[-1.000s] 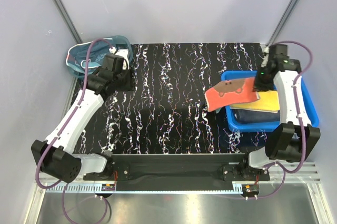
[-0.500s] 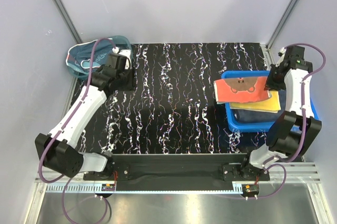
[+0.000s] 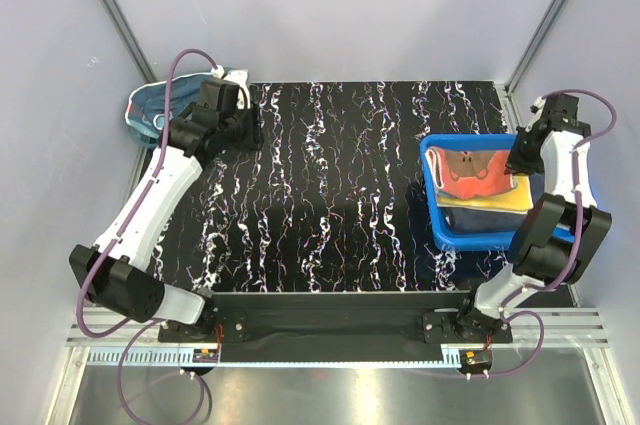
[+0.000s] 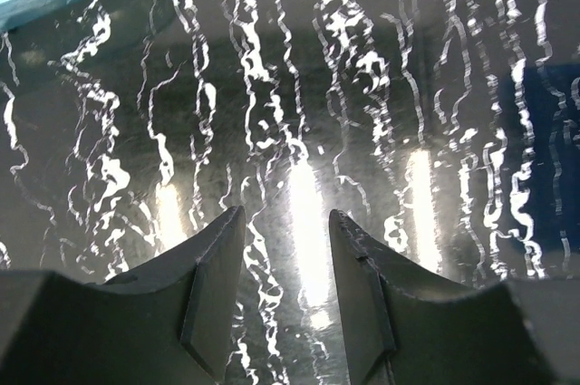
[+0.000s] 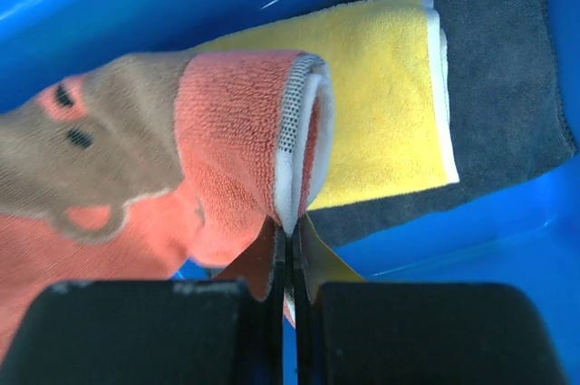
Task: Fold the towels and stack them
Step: Neatly place the folded towel into the bin
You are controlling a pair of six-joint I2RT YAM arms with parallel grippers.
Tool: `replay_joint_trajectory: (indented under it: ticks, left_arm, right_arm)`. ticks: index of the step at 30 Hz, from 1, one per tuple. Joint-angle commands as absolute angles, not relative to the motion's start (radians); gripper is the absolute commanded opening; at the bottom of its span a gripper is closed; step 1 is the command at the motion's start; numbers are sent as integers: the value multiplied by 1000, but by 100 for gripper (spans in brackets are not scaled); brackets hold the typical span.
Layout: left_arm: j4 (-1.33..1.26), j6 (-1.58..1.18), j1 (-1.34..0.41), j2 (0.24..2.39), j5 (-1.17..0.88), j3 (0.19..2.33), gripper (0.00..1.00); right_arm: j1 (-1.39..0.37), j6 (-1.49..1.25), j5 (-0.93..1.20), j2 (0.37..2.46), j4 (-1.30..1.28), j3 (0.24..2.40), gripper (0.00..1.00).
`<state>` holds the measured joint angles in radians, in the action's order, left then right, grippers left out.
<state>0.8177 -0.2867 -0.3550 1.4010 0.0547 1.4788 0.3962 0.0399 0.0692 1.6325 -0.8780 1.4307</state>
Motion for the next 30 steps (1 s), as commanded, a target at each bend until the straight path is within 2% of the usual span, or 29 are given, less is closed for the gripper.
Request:
replay_joint_trajectory:
  ticks: [1,9,17,30]
  left_arm:
    - [784,-313,-353,1417,6,1546,47]
    - [772,-316,-353,1445,17,1552,47]
    - [776,-314,-351,1451,34,1551,48]
    - [767,-318,-351,1439,21,1522,48]
  right_arm:
    - [405,58,52,1664,-819,1414,0]
    - [416,48,28,1697,-730,1410,0]
    - [426,109,14,1710,-749,1454,0]
    - [431,130,60,1612,-680,1401,0]
